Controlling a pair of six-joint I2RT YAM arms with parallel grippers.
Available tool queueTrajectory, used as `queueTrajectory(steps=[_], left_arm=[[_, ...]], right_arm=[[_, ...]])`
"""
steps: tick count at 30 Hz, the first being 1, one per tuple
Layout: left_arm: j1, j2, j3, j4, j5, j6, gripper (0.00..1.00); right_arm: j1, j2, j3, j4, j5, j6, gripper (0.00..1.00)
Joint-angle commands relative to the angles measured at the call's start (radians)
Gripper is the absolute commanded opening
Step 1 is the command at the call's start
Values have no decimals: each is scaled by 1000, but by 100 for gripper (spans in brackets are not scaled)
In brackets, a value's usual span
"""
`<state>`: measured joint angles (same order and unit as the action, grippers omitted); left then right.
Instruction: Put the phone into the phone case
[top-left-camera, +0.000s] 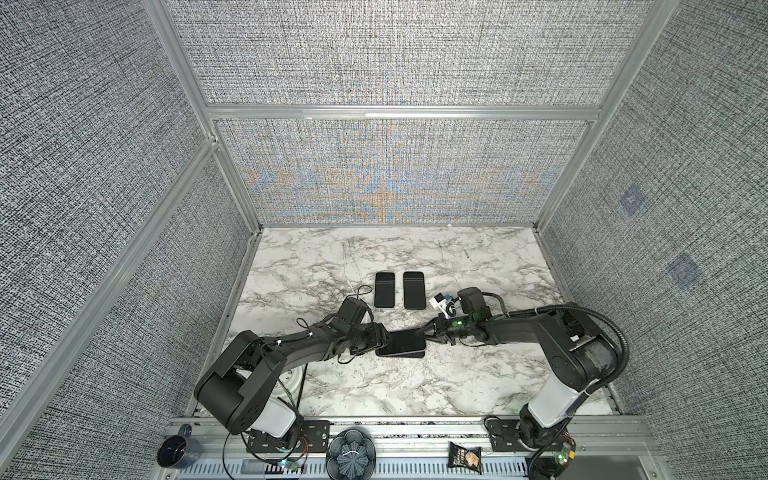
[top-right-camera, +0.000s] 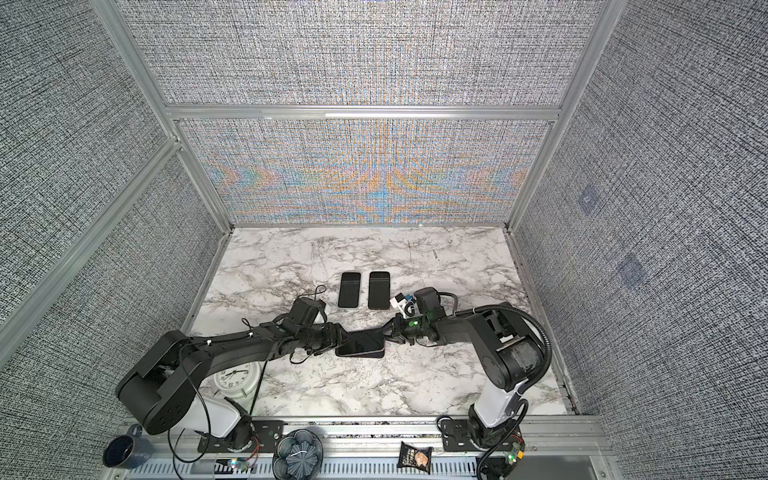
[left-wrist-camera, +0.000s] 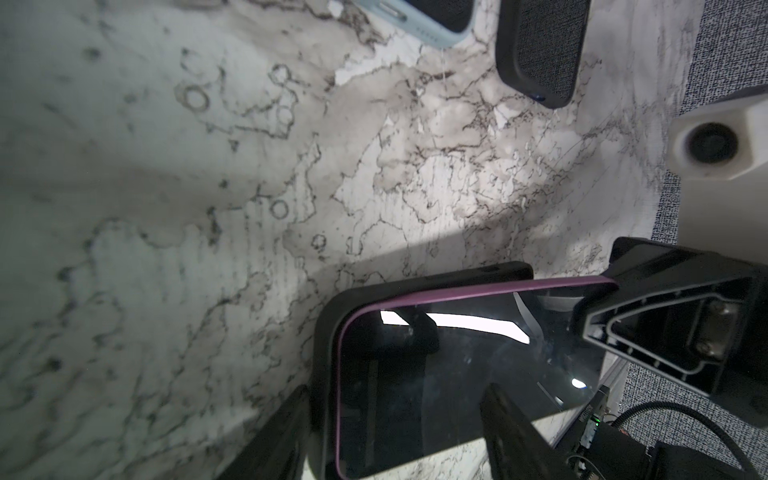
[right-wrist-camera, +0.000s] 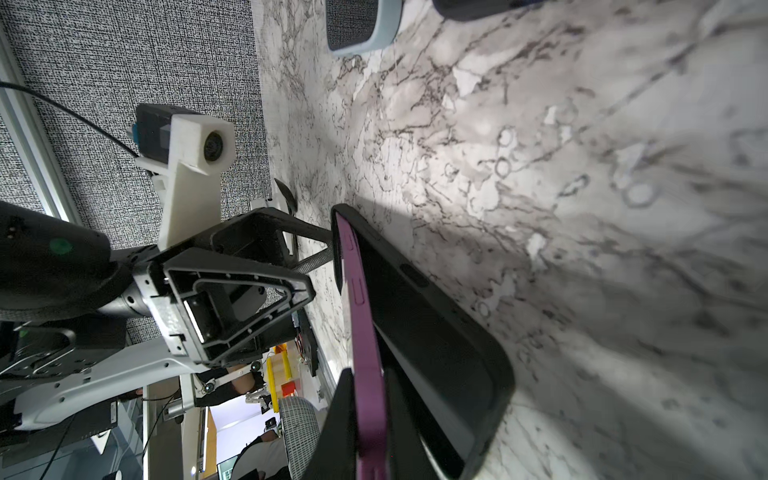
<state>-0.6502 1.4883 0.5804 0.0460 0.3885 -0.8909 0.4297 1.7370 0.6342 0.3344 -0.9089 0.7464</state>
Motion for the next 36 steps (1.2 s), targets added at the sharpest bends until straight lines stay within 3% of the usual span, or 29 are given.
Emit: queueTrajectory(steps=[1,7,21,36], left_arm=[[0,1,-8,-14,23,-8,67],[0,-2,-16,-6,25,-11,67],[0,-20,-36,-6,15,-14,66],[-1,-42,-42,-65,-18,23,67]], right_arm=[[11,20,-2,-101,83,-14,1],[14,22,2,-132,109,-33,9],[52,-10,105,-386,222,-164,31],[115,-107,257,-731,445,-302,55]])
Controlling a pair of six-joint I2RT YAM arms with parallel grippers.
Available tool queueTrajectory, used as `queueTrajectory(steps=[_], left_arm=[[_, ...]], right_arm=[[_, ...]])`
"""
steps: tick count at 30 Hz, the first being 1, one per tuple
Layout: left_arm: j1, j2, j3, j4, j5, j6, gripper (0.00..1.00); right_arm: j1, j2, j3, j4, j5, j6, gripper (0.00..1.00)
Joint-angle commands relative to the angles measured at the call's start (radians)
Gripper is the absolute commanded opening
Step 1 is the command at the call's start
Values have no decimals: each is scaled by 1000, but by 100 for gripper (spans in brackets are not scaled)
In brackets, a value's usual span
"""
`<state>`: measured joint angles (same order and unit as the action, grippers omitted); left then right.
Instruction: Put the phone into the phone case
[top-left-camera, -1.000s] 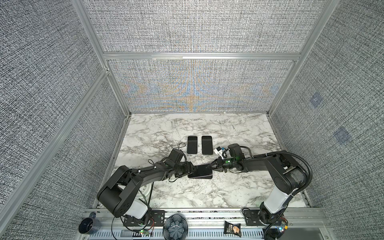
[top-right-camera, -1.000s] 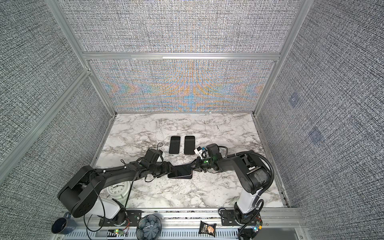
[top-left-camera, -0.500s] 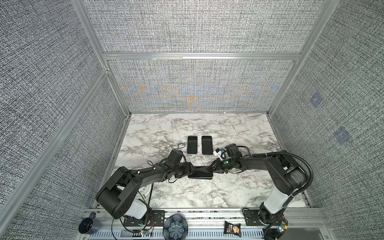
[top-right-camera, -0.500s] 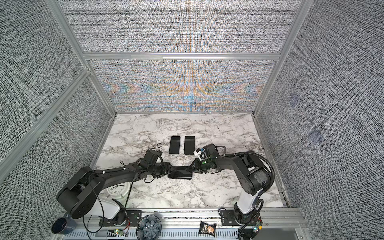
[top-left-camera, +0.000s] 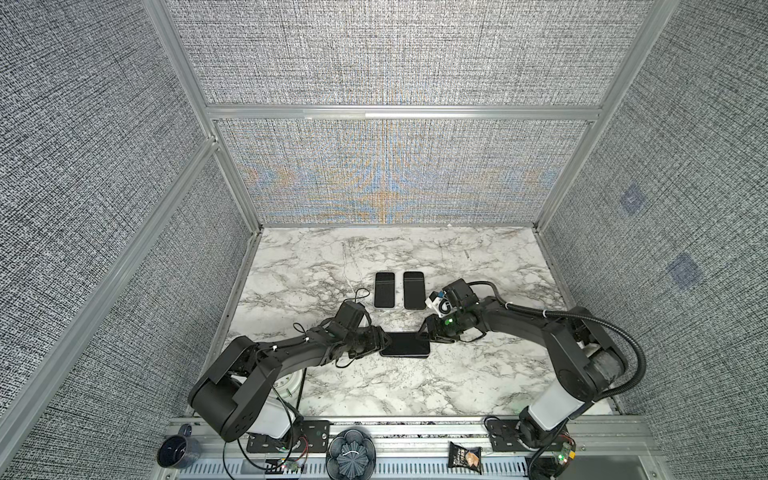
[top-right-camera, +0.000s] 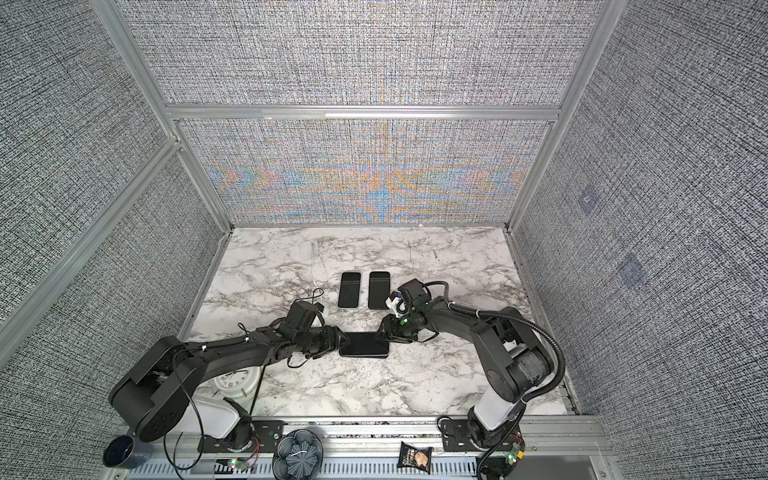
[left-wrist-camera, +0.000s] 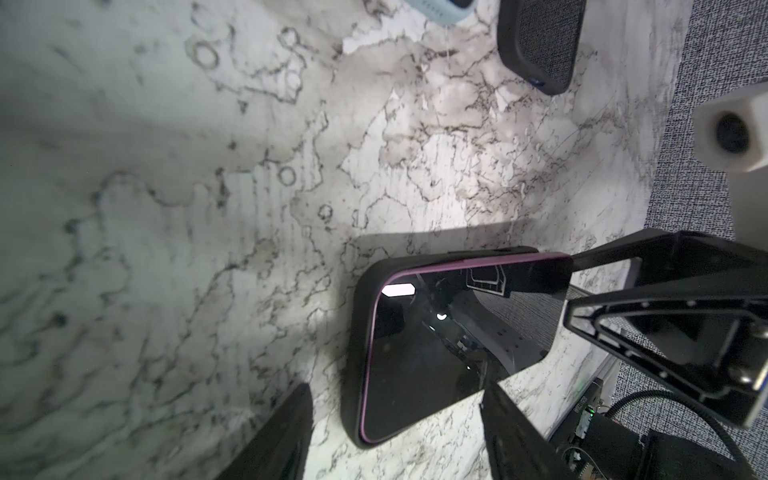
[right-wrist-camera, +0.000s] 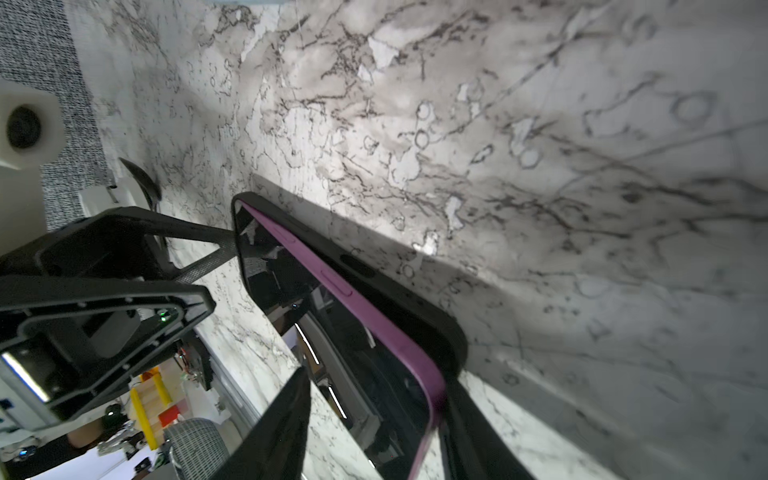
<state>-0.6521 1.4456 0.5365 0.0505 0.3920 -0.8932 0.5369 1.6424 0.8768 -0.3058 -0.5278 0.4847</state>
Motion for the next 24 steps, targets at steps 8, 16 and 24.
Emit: queueTrajectory(steps=[8,16,24], left_arm=[[1,6,17,-96,12,55,66],[0,21,26,-92,23,61,65],[0,33,25,-83,27,59,63]], right_arm=[[57,-114,6,-194,186,-23,55],[100,-142,-32,-189,219,13,44],[112,-112,-39,-152,204,28,35]])
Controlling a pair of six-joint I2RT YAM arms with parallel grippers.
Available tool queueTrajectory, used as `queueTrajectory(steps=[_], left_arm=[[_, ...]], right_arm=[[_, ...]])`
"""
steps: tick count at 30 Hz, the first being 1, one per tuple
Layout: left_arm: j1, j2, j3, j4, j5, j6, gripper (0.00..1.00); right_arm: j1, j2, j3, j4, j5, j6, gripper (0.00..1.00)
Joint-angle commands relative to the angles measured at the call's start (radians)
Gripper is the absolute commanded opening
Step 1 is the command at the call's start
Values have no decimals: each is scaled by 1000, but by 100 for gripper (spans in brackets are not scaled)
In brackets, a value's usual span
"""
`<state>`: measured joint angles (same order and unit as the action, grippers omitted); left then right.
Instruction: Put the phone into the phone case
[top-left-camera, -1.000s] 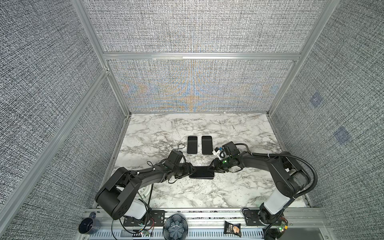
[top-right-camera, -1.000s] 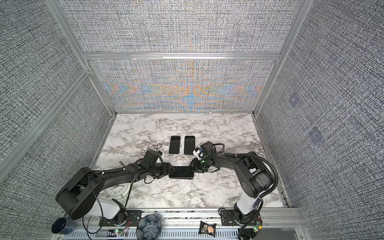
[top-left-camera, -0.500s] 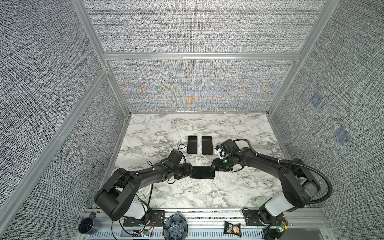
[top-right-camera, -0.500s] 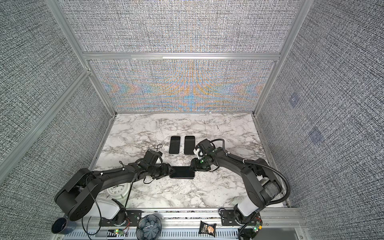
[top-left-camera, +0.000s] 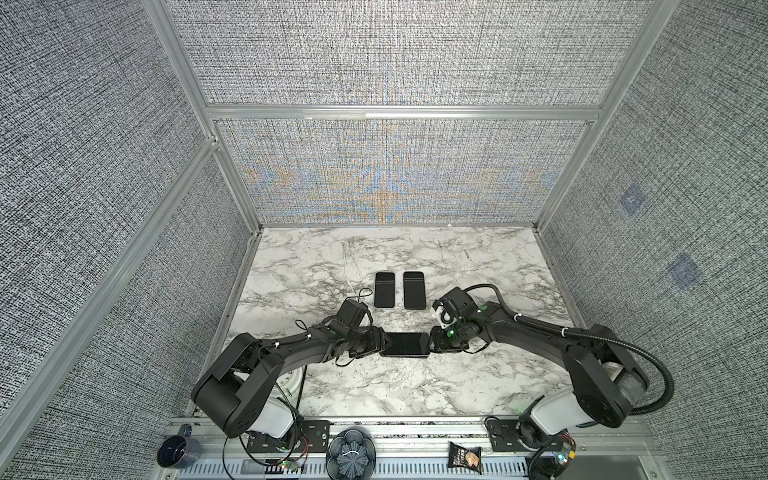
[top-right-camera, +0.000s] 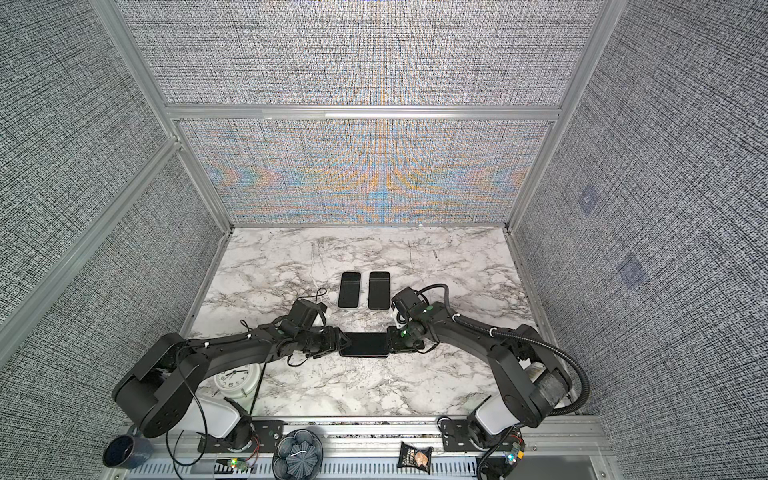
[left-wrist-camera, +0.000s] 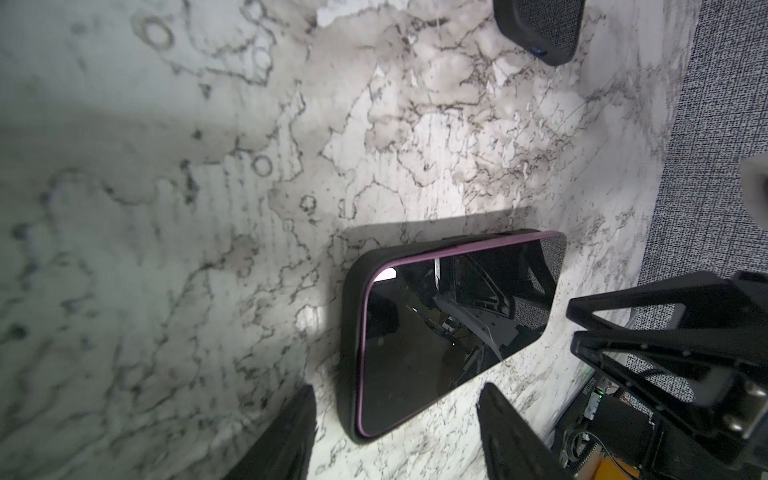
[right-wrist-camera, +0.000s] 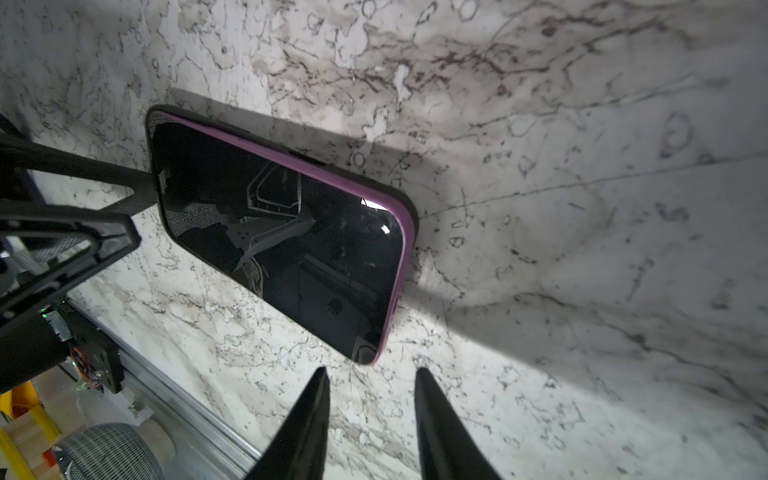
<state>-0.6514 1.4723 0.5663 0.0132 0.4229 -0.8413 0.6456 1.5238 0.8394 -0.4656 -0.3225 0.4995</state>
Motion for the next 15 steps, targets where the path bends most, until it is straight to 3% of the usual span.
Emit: queueTrajectory(steps=[1,15], left_arm=[[0,5,-6,-45,-4,7,63],[0,24,32,-68,1,25,61]], right_arm=[[7,9,-6,14,-5,17,34],[18,48,-11,64,-51,29,16]])
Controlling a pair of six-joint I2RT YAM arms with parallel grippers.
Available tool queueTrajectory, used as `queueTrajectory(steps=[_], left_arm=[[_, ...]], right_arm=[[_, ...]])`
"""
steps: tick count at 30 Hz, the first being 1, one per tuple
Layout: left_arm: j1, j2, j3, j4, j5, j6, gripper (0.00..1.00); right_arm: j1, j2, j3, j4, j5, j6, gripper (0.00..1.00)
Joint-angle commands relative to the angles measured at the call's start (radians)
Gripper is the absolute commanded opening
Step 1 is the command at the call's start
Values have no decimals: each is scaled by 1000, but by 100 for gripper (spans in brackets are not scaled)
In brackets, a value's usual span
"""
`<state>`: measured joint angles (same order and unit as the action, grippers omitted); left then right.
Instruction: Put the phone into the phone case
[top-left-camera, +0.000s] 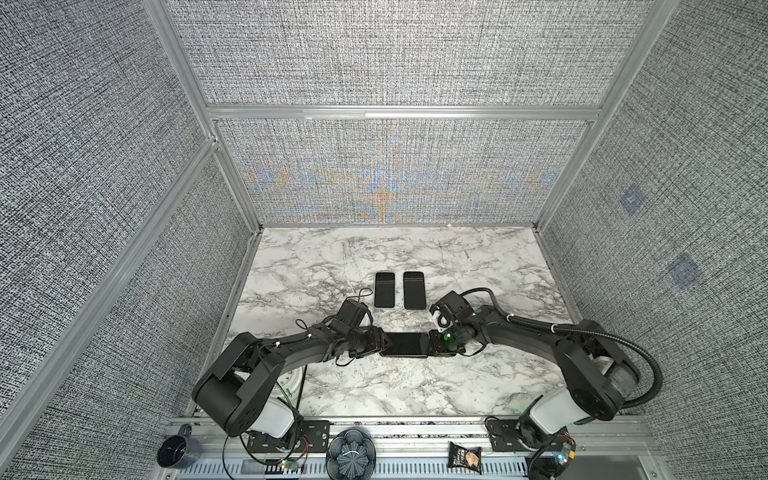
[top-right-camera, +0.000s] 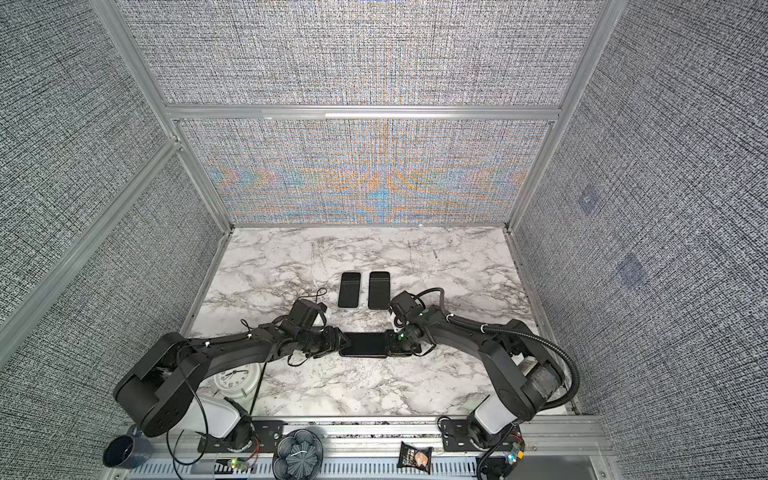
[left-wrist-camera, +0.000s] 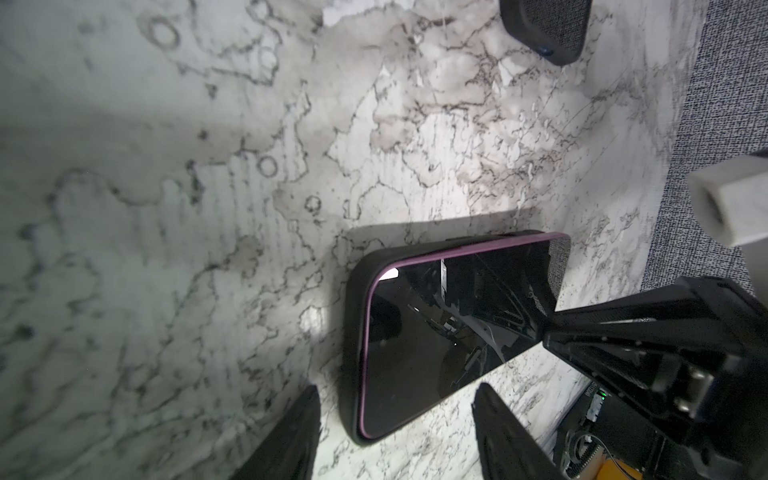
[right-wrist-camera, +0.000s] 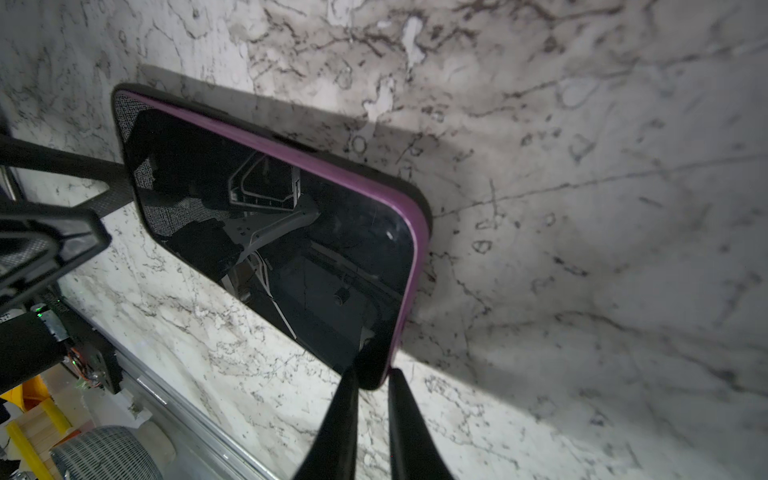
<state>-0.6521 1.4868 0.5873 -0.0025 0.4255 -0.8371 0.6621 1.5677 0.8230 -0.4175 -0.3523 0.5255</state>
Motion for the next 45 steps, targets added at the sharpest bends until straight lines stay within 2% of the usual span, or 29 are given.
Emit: queueTrajectory(steps=[1,14,26,31,36,45], left_arm=[[0,13,16,-54,-2,25,60],[-1,37,21,-40,2,26,59],[2,0,22,-106,-34,50,59],[1,-34,13,-143,-55,66,61],[2,-45,9,-147,-57,69,63],[2,-13,26,-140,-54,71,63]], right_arm=[[3,6,2,30,-29,9,15],[13,23,-19,118,-82,49,13],[20,-9,-13,95,-77,47,14],[17,-66,-2,-1,11,17,22],[16,-73,-2,-2,45,50,33],[34,-37,-12,62,41,114,33]])
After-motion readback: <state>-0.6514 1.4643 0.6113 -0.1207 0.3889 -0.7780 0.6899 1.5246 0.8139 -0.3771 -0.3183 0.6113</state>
